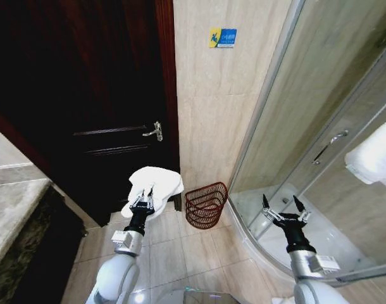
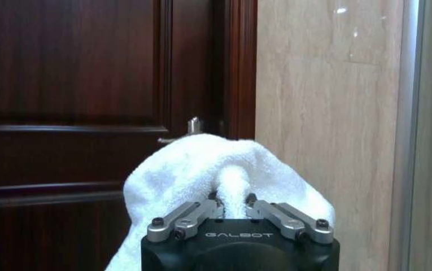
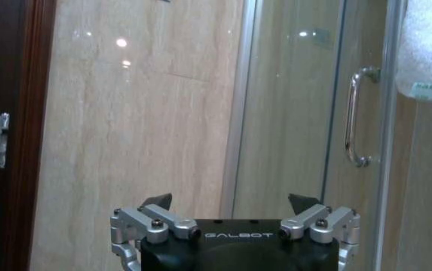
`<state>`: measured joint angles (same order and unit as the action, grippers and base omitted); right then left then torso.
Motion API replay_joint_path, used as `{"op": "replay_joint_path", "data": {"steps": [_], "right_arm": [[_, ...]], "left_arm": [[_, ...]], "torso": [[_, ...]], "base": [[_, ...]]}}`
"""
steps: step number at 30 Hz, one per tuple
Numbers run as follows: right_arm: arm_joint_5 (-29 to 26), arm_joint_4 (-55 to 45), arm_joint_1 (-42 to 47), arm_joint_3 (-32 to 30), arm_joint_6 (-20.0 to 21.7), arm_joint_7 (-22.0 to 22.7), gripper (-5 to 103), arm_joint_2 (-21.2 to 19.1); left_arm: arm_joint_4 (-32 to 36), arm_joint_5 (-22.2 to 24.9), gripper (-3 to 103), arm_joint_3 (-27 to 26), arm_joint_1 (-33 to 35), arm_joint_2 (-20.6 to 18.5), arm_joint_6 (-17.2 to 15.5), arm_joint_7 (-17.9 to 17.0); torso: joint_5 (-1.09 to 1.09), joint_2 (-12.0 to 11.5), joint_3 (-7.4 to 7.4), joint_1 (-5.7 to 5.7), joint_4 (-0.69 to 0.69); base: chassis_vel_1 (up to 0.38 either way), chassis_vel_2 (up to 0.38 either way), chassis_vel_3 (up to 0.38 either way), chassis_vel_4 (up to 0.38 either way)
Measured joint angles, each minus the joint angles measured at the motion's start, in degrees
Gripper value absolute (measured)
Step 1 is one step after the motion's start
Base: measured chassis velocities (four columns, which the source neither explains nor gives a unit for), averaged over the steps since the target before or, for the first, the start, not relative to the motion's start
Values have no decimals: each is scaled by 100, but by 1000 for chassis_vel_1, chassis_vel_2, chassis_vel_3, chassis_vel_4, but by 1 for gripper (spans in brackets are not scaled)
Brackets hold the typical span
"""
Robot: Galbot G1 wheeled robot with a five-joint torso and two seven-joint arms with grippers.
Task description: Discard the used towel into the hamper.
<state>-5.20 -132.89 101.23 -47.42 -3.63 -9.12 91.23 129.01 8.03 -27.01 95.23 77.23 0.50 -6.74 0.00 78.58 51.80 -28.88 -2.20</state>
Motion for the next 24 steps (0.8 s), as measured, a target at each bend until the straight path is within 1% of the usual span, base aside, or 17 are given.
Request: {"op": "replay_joint_path", "data": {"steps": [3,5,11,13,16,18,19,24], "right_arm": [[5,37,7,-2,-26,11,100,1],[5,41,7,-2,-27,13,100,0],[6,52,-1,-4,-30,30,100,-25],[6,52,-1,-4,-30,32,100,-26],[-12,40,10,5,-26,37,100,-37],[-17,36,11,6,-21,37,100,-39],[-25,38,2,8,-14,37,100,-45],[-30,59,-21,11,-7,38,100,-49]], "left_arm": [[-30,0,10,3,6,7,29,2],[-33,0,10,4,5,6,31,2],[-38,2,10,-1,-2,5,33,8],[-38,3,10,-2,-2,5,33,8],[-39,3,10,-1,-5,7,33,10],[-43,3,10,2,-9,7,33,10],[-45,3,10,3,-20,15,32,10],[-54,3,10,2,-35,19,27,9]], "torso": [[0,-145,-79,65,0],[0,-170,-92,77,0],[0,-413,-227,188,0],[0,-441,-241,200,0],[0,-584,-320,264,0],[0,-615,-336,279,0],[0,-684,-374,310,0],[0,-790,-432,359,0]], "base": [[0,0,0,0],[0,0,0,0],[0,0,0,0],[0,0,0,0],[0,0,0,0],[0,0,0,0],[0,0,0,0],[0,0,0,0]]}}
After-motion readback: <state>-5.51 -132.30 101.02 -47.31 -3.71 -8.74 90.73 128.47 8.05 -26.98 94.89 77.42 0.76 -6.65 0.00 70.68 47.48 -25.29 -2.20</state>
